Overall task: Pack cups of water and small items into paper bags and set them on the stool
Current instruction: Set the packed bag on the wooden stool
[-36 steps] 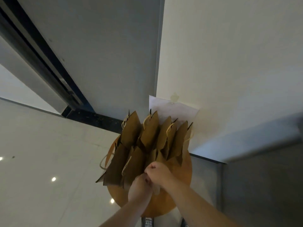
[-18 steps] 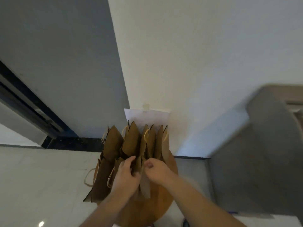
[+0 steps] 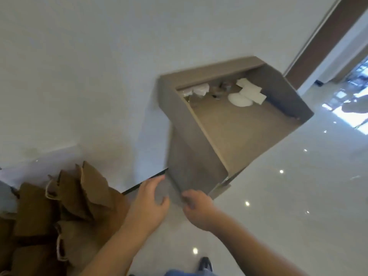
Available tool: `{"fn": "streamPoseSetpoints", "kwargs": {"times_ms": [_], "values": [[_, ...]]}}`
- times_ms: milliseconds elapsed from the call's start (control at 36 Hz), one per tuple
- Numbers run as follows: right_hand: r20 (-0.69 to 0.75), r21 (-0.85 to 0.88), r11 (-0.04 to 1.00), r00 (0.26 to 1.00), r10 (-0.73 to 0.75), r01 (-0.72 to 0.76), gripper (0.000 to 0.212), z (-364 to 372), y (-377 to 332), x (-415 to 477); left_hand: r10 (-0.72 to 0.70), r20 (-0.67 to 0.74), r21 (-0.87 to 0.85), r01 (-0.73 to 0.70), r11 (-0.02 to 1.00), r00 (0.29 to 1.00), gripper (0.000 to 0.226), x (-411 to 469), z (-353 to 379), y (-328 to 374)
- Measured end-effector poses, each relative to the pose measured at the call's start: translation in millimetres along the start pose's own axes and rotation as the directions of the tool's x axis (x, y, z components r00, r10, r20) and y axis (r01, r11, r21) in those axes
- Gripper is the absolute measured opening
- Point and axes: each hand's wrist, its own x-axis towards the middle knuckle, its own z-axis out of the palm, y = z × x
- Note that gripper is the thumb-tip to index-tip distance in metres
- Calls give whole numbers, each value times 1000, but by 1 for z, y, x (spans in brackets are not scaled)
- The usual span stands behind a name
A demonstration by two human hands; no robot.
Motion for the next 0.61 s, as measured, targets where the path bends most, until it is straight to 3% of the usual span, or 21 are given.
{"fn": "streamPoseSetpoints", "kwargs": {"times_ms": [83, 194, 444, 611], "values": [[-73, 67, 997, 997, 28, -23, 42, -31, 47, -23, 28, 136, -3, -28, 1000, 990, 56, -3, 48, 41], [-129, 233, 971, 987, 94, -62, 35, -72, 129, -43, 42, 219, 21, -47, 999, 975, 56, -3, 122, 92], [-187, 303, 950, 973, 135, -74, 39, -157, 305, -35, -131, 219, 29, 128, 991, 967, 54, 17, 279, 172], [-130, 236, 964, 979, 154, -121, 41, -198, 364, -4, -253, 210, 40, 251, 967, 944, 59, 37, 340, 196]]}}
